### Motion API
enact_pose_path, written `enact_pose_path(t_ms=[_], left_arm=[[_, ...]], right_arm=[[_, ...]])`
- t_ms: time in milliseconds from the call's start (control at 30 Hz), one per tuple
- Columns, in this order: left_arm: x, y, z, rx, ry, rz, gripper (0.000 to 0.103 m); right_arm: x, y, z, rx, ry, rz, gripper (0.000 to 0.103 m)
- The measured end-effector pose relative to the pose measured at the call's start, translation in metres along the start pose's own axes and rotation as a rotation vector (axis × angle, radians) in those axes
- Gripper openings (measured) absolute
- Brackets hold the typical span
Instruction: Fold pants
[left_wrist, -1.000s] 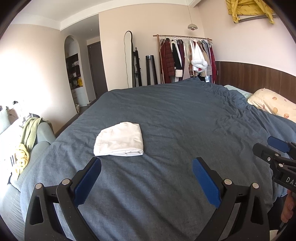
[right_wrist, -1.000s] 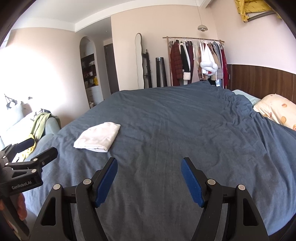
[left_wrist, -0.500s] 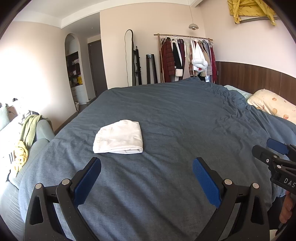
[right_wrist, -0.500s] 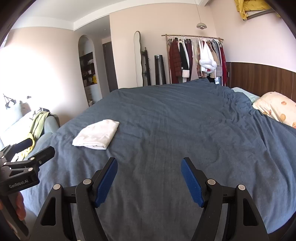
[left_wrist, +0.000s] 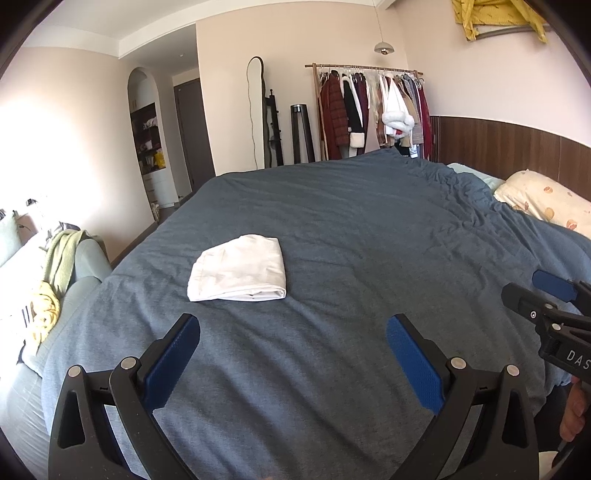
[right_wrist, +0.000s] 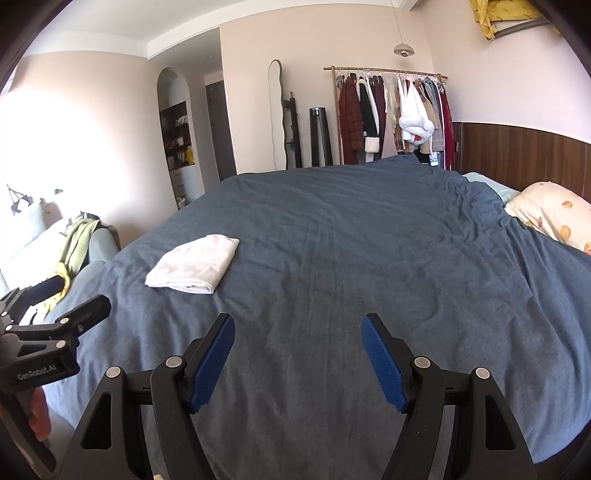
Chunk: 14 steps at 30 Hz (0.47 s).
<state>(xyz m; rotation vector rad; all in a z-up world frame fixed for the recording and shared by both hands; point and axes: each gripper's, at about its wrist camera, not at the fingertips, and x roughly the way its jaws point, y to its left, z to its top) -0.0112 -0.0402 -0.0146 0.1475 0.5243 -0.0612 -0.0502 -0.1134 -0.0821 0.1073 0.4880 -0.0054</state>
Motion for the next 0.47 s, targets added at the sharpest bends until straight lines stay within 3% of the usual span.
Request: enact_pose_path(t_ms=[467], left_arm=[[-0.0022,0.0012,-0.001,-0.016,0.0,-0.028,0.103]], right_arm=[[-0.0009,0.001,-0.0041,0.001,0.001,-0.005,0.071]])
